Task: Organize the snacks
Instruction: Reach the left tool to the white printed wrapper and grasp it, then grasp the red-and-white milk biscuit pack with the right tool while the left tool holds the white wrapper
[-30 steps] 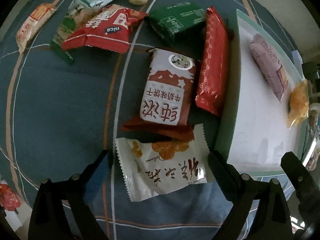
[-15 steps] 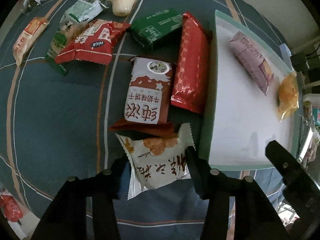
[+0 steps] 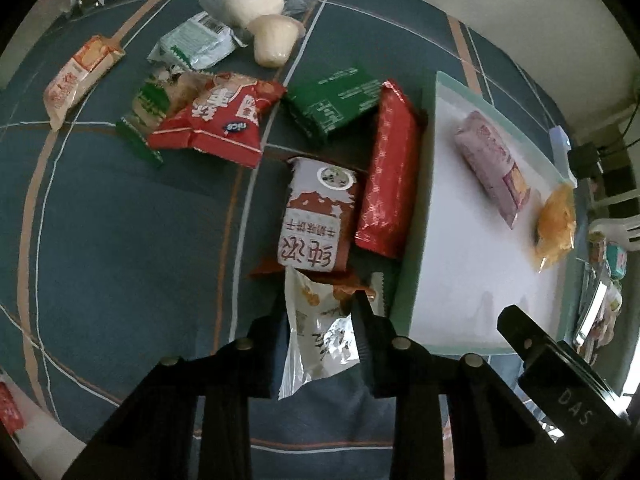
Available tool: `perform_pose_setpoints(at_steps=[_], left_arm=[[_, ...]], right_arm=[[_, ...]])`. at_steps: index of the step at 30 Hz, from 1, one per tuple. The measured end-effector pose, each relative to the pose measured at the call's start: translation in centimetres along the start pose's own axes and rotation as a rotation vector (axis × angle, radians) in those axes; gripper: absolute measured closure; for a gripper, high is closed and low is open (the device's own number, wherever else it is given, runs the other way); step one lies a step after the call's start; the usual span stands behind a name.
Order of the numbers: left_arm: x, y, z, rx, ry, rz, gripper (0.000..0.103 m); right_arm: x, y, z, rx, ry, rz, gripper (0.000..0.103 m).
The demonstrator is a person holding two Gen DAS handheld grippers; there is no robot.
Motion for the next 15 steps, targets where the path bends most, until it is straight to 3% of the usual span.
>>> perform_pose_setpoints(at_steps=[5,6,7,8,15], left_arm=[[-0.1,0.6,-0.8,-0.003,0.002,0.012,0.071],[0.0,0.8,-0.8,0.005,0.007,0.016,0.061],[-0.3,1.6,-0.9,0.007,0.010,0.023,0.044],[-0.3,1.9,-1.2,0.003,0.013,0.029,0.036],[-1.2,3.8,-1.6,0.042,0.042,0.091,0.024]], right_arm=[[0.1,0.1,0.2,-0.005,-0.005,-0.001,0.000],[0.1,0.1,0.1,-0.005,-0.006,-0.001,0.000],[0.1,0.1,0.2,-0.005,-0.007,-0.002,0.000],[0.1,0.1,0.3,-0.004,-0.009,-0.002,0.000],[0.1,0.1,0.1,-0.002,-0.004,-0.002,0.000]])
Point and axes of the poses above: each gripper's, at about its wrist camera, not at the fingertips, and y roughly the way its jaws point, z to its left, x to its top, the point moved 7 cm from there along y, roughly the way its jaws point, and after that the axes turned 10 degrees about y, right-handed, at the moved point
